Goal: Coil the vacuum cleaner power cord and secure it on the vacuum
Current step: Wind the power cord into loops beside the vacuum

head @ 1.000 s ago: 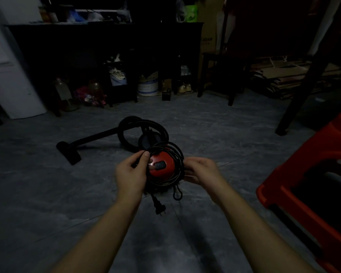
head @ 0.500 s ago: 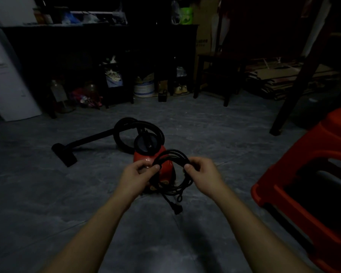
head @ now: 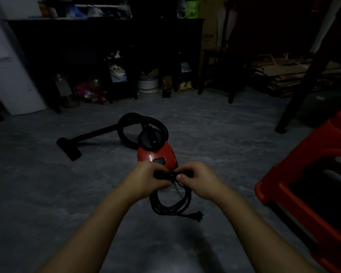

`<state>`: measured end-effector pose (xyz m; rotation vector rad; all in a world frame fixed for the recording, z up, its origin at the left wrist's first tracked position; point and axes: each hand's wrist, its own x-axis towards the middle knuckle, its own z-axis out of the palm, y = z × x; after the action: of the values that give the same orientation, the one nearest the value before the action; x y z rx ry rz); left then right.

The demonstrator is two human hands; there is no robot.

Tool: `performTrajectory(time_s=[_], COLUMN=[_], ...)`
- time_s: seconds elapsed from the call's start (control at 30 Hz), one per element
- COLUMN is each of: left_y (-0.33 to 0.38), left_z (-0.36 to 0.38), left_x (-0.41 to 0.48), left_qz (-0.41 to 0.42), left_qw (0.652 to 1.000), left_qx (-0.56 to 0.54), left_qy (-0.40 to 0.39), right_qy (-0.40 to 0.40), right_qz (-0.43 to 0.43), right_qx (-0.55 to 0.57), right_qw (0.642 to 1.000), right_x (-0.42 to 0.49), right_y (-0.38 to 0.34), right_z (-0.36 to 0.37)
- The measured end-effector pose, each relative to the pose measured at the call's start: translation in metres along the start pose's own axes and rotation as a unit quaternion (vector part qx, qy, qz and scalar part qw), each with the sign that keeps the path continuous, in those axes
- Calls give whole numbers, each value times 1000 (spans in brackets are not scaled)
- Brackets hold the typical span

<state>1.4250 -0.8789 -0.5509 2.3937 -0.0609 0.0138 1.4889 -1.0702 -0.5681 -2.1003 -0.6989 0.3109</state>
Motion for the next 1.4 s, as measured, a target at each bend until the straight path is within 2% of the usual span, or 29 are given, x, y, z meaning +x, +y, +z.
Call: performTrajectory(time_s=[0.13,0.37,0.47,0.63,0.8,0.97,1.03,1.13,1.3,1.4], left_y=[6,-6,-15,-20,-24,-29,-31,-34,-38,-43], left_z=[-2,-13,-19,-22,-24,-26,-27,-25,-16,-11], left_x=[-3,1,1,-3,-6,-7,-7,-4,2,4], left_qz=[9,-39,-42,-20,-9,-31,-31,-37,-86,-122], left_qw=[998,972,955,951,952,943,940,931,904,885], left_qx=[-46,-192,-242,-243,-239,-265,-271,-281,-317,-343], left_qy=[35,131,166,190,193,199,204,231,274,290], right_qy=[45,43,59,71,49,10,50,150,166,208], right_qz=[5,95,100,74,40,49,63,64,94,117], right_qx=[132,210,197,182,206,217,210,164,86,82], right_qw=[990,972,973,978,976,975,974,973,978,968], right_x=[2,8,12,14,20,22,22,23,23,21], right_y=[-1,11,14,9,8,4,5,9,22,23], right_z=[-11,-7,-3,7,18,19,19,16,21,20])
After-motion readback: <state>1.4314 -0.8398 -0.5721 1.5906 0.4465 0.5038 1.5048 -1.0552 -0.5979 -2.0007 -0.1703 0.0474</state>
